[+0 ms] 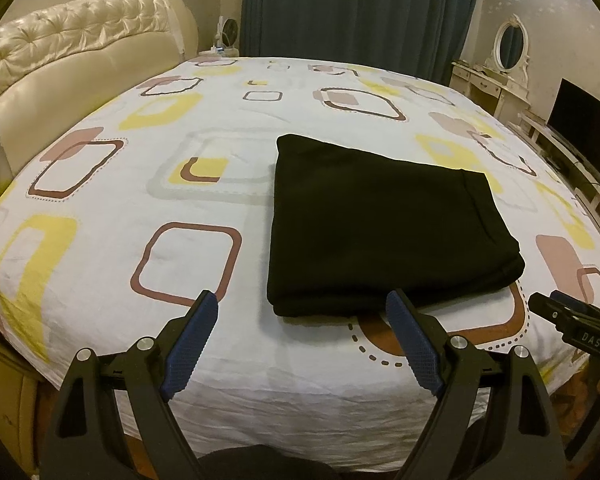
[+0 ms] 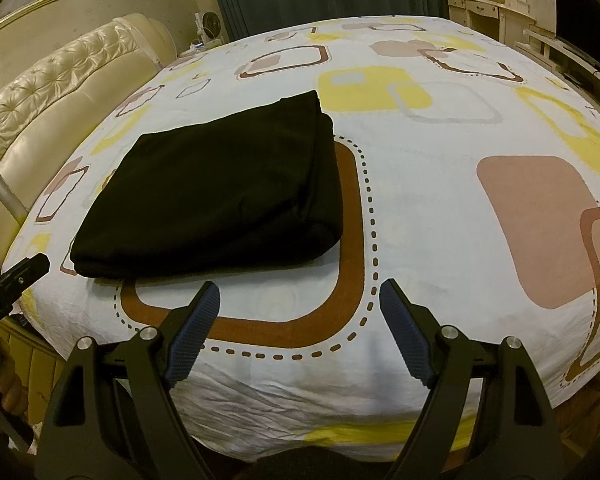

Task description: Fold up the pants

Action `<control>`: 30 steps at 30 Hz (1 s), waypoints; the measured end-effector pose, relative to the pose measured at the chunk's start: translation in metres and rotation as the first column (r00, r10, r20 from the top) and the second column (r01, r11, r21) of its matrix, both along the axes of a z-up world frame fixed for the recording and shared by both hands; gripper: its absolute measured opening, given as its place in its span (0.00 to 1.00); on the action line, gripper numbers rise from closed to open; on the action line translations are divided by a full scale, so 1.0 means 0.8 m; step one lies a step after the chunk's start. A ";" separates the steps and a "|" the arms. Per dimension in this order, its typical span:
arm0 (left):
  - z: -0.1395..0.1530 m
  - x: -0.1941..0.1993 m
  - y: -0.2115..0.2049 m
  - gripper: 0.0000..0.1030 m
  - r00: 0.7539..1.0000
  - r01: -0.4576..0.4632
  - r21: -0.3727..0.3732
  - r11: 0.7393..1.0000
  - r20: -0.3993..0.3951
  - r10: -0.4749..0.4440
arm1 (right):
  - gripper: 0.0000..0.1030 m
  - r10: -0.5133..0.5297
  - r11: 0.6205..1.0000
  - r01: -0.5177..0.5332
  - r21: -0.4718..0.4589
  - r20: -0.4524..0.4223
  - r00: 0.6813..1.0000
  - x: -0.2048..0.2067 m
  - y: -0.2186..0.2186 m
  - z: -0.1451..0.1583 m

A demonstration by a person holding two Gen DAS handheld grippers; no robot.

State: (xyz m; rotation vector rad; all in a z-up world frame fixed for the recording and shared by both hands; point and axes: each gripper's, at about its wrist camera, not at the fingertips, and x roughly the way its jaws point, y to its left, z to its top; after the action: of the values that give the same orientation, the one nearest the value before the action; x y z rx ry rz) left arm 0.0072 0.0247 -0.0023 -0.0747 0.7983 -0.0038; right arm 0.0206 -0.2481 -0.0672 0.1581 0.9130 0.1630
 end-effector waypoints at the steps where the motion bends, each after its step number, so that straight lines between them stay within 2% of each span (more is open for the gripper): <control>1: 0.000 0.001 0.000 0.83 1.000 0.001 0.000 1.000 -0.003 -0.001 | 0.80 0.000 1.000 0.000 0.000 -0.001 1.000 0.000 0.000 0.000; 9: -0.001 0.003 0.003 0.83 1.000 -0.010 -0.016 1.000 -0.012 0.010 | 0.80 0.006 1.000 -0.006 0.002 -0.002 1.000 0.001 0.000 -0.001; 15: 0.000 0.001 0.000 0.83 1.000 -0.010 0.007 1.000 0.001 0.010 | 0.80 0.007 1.000 -0.007 0.002 -0.003 1.000 0.001 0.001 -0.001; 30: 0.001 0.001 -0.002 0.83 1.000 -0.003 0.003 1.000 -0.004 0.003 | 0.80 0.015 1.000 -0.015 0.003 -0.009 1.000 0.002 0.002 -0.004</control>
State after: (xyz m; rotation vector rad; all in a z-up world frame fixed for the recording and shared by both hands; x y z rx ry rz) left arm 0.0081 0.0232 -0.0018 -0.0730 0.8024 0.0003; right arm 0.0219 -0.2464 -0.0703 0.1552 0.9228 0.1774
